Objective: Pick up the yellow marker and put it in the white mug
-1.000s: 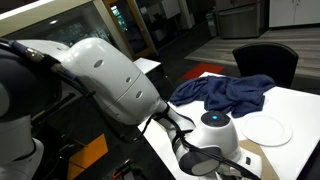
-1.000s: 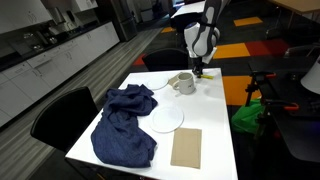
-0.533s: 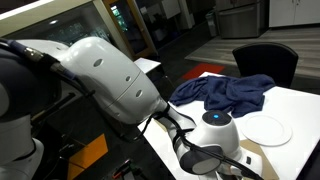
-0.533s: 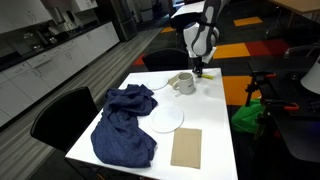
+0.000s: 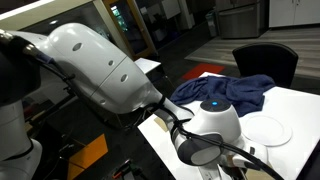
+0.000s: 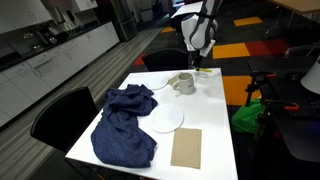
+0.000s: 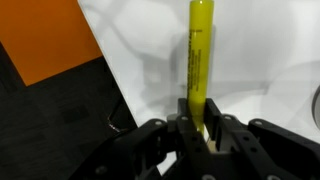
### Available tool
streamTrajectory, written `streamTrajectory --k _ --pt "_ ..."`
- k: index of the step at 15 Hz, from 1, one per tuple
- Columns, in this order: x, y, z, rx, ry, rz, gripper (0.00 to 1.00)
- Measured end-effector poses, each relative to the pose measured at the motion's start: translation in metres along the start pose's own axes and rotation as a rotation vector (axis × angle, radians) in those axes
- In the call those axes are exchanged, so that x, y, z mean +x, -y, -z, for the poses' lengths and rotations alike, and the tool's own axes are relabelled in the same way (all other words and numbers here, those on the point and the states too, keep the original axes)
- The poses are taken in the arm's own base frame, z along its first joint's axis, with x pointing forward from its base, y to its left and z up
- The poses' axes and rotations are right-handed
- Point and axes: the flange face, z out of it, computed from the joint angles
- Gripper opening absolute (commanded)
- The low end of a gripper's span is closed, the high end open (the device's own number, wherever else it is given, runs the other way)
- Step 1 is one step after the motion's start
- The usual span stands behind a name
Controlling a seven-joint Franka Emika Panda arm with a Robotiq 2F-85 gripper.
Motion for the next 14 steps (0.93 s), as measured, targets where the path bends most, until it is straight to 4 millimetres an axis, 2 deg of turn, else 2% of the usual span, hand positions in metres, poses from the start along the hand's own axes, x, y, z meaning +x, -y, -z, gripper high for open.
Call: streamTrajectory --k 6,14 --pt "0.000 0.023 0.044 0.006 -0.050 0.054 0.05" --pt "-0.021 0.057 0.112 -0.030 -0.139 0.135 0.05"
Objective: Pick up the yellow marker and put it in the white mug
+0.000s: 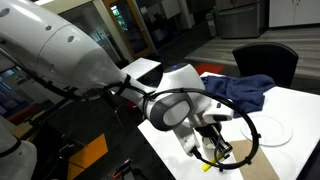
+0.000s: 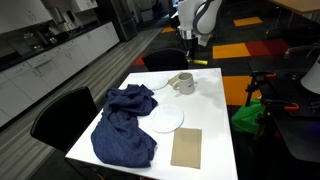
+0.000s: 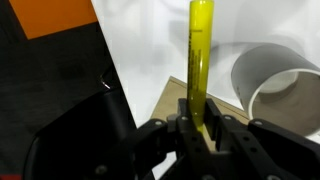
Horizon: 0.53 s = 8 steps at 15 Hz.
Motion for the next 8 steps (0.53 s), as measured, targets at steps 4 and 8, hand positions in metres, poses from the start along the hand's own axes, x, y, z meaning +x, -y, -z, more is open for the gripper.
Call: streamTrajectory --k 4,8 --pt "-0.003 0.026 0.037 -0.030 -0.054 0.057 0.05" --pt "-0.005 0.056 0.079 -0.053 -0.055 0.116 0.05"
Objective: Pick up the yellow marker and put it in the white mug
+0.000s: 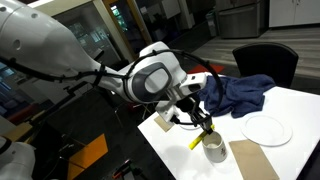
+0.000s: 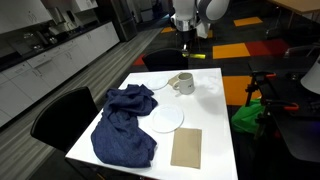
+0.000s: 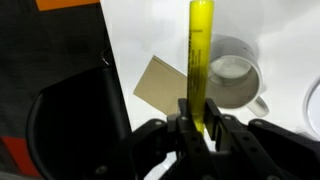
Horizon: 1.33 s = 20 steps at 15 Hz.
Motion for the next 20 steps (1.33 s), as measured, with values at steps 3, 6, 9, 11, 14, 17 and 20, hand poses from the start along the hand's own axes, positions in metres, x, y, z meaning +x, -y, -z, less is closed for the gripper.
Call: streamTrajectory --k 3,6,9,11,14,17,20 --pt "0.000 0.029 0.030 0.006 0.006 0.049 0.05" --pt "-0.003 0.060 0.051 0.024 0.022 0.085 0.05" --pt "-0.008 0.090 0.063 0.051 0.055 0.114 0.19" --pt "-0.009 0.099 0.066 0.053 0.062 0.127 0.19" --pt "-0.009 0.098 0.065 0.053 0.063 0.126 0.19" --pt "-0.009 0.098 0.065 0.053 0.064 0.125 0.05" --pt "-0.007 0.098 0.066 0.008 0.028 0.094 0.05"
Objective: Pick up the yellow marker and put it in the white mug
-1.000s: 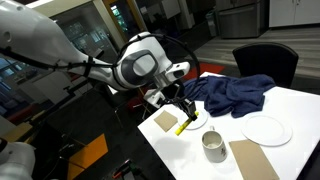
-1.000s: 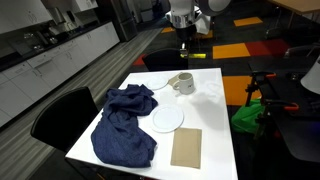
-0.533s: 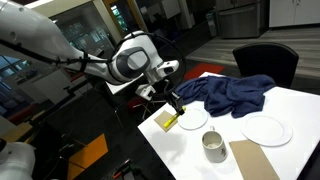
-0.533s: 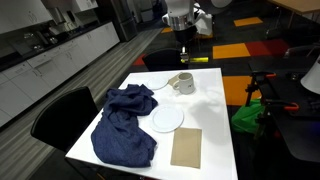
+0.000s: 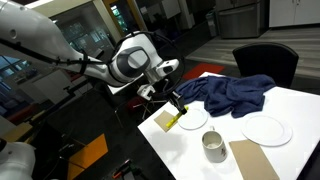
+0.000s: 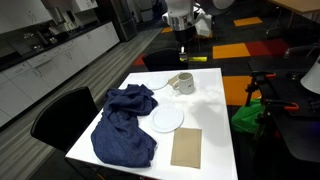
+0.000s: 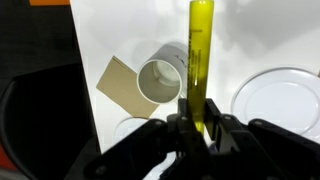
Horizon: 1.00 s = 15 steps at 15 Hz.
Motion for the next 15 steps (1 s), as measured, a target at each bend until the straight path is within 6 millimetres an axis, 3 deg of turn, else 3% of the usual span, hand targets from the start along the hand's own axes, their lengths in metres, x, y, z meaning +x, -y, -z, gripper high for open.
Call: streamTrajectory --k 10,15 --pt "0.0088 -0.0033 0.0088 -0.259 -0.277 -0.344 0.05" --pt "0.0080 0.0046 0.0036 -0.370 -0.416 -0.550 0.05"
